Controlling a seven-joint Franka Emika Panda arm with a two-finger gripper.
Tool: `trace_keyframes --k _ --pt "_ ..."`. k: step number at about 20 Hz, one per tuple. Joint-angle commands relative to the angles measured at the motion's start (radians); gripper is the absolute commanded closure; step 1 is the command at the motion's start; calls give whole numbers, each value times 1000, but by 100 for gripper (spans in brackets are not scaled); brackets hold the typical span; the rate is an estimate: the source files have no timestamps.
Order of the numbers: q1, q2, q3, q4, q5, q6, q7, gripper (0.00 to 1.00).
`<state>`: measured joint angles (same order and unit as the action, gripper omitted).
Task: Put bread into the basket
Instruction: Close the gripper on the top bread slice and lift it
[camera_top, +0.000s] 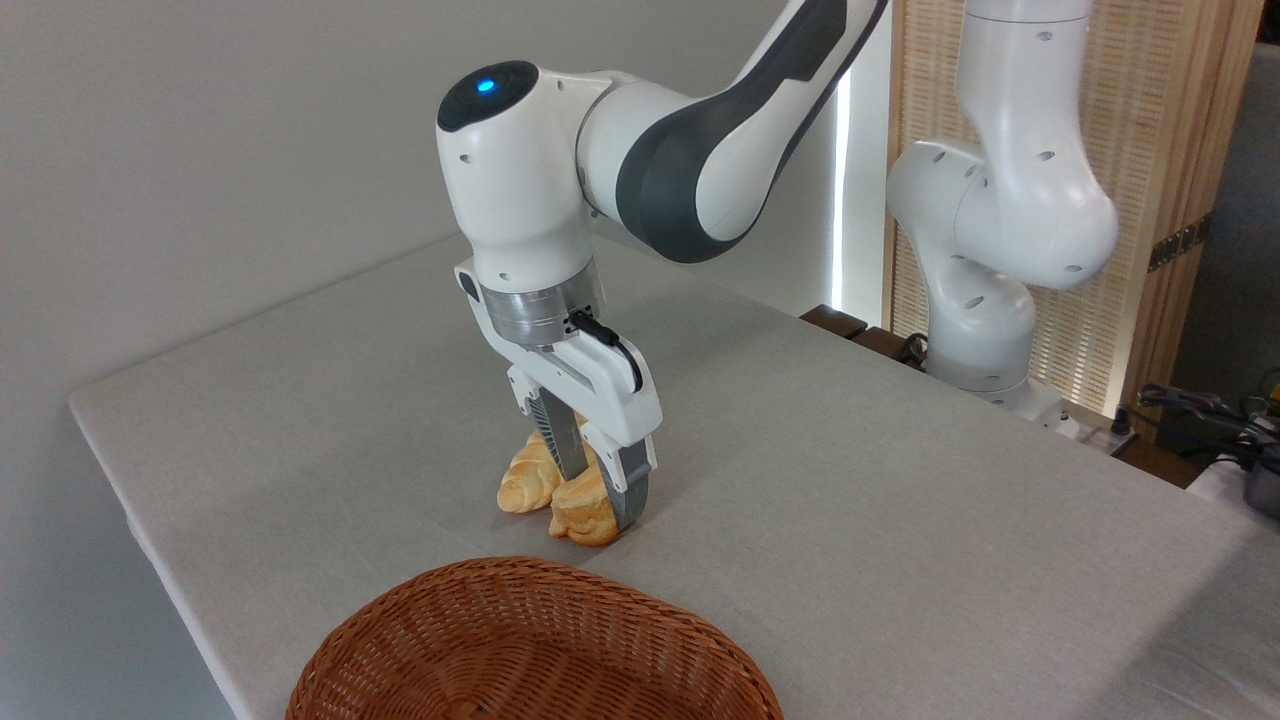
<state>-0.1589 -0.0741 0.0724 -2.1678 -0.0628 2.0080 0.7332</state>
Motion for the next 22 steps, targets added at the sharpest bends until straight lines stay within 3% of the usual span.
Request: trace_keyframes --k 1,14,22 --pt "-2 -1 6 -9 1 18 18 60" --pt "-2 -12 9 0 -3 17 17 59" --pt "9 -20 18 109 -37 31 14 57"
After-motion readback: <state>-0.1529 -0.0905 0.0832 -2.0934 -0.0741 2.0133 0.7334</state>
